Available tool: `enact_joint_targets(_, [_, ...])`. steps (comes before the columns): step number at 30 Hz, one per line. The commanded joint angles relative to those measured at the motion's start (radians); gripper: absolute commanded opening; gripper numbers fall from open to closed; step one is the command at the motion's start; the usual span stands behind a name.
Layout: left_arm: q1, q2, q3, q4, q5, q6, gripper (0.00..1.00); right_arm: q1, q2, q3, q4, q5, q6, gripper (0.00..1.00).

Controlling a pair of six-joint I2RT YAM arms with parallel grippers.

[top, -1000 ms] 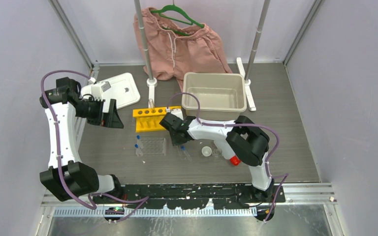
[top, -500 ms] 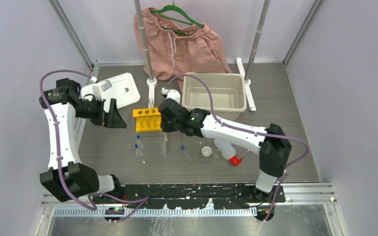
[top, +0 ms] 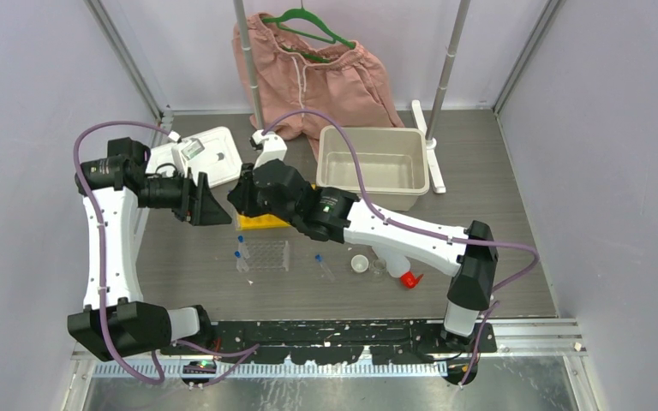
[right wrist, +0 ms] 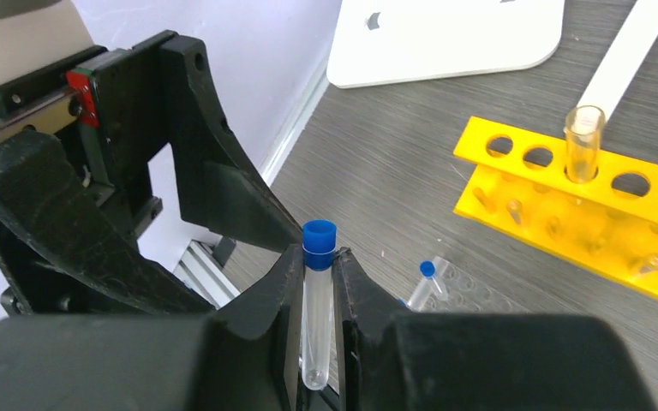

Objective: Organize the chemistry lab equipment

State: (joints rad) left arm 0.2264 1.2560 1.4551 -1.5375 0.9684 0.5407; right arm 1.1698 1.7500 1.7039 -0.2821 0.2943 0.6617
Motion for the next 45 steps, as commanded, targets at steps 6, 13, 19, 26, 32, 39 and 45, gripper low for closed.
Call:
enact_joint_targets(6, [-0.011,-0.018,-0.008,0.004,0.097,-0.007,0.50,0.017,0.006,0.032,0.159,-0.002,0.064,0.01])
enact_joint_targets(13, [-0.012,-0.016,-0.016,0.006,0.122,-0.015,0.40,0.023,0.011,0.033,0.205,-0.009,0.078,0.01])
enact_joint_targets(19, [-0.012,-0.021,-0.029,0.011,0.121,-0.012,0.11,0.023,0.011,0.019,0.226,0.000,0.080,0.01])
enact_joint_targets(26, [-0.013,-0.027,-0.041,0.003,0.095,0.040,0.00,0.014,0.018,0.082,0.096,-0.015,0.050,0.34])
enact_joint_targets(32, [-0.015,-0.036,-0.031,-0.024,0.067,0.139,0.00,-0.031,0.039,0.211,-0.153,-0.132,0.001,0.46])
enact_joint_targets(39, [-0.028,-0.059,-0.033,-0.037,0.036,0.199,0.00,-0.049,0.117,0.394,-0.371,-0.272,-0.056,0.45])
enact_joint_targets(45, [-0.039,-0.079,-0.041,-0.047,0.030,0.228,0.00,-0.050,0.160,0.464,-0.437,-0.335,-0.078,0.45])
